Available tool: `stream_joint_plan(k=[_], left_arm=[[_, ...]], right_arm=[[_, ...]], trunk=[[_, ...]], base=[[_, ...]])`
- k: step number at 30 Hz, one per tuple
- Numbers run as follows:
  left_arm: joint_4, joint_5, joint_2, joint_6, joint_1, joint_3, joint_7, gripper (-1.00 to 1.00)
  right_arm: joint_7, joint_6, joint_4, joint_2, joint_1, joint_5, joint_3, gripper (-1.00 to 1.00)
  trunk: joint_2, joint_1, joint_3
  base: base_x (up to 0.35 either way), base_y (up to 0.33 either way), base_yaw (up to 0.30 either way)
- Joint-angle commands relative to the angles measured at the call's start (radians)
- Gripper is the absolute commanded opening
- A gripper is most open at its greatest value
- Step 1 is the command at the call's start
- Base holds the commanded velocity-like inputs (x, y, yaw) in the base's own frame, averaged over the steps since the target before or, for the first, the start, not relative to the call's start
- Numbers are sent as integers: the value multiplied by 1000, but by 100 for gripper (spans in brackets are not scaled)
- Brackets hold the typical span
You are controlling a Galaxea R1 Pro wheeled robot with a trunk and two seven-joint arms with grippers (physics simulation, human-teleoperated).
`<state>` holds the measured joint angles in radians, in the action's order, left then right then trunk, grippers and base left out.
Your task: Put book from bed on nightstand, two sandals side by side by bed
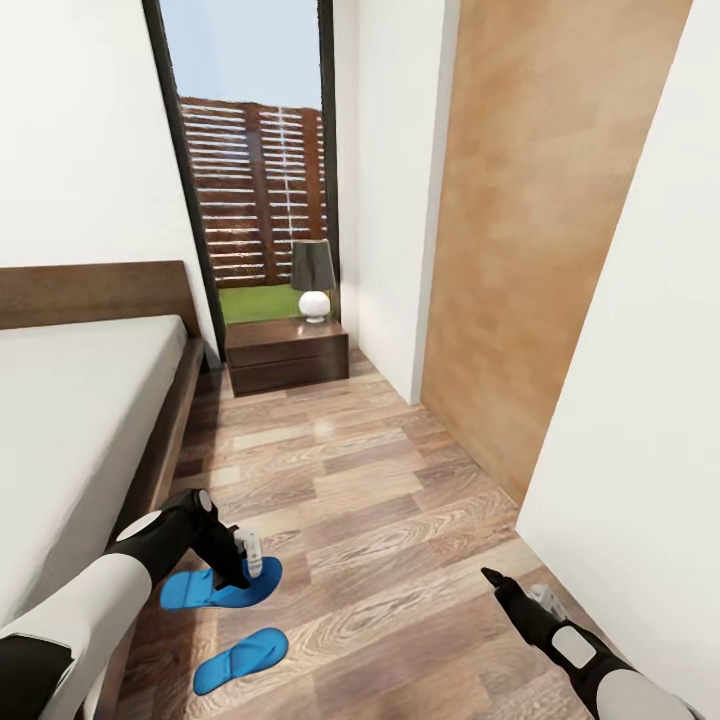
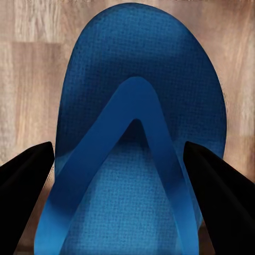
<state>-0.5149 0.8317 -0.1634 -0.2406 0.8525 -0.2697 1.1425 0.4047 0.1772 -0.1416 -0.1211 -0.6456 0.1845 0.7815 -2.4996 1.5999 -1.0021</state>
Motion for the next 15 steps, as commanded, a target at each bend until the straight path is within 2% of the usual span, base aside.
stream_joint_plan(k=[1,9,15], left_arm=[[-2,-2,-1,-10,0,-5,3,-100],[-2,-2,-1,-10,0,-5,3,-100],[-2,-4,1,-10,0,-5,3,-100]], right_arm=[[2,8,-1,0,0,10,0,100],[2,8,-1,0,0,10,1,100],[2,8,-2,0,0,10,1,100]], trunk=[[0,0,-1],[0,0,-1],[0,0,-1]], base=[[154,8,0],[151,2,0],[55,0,0]])
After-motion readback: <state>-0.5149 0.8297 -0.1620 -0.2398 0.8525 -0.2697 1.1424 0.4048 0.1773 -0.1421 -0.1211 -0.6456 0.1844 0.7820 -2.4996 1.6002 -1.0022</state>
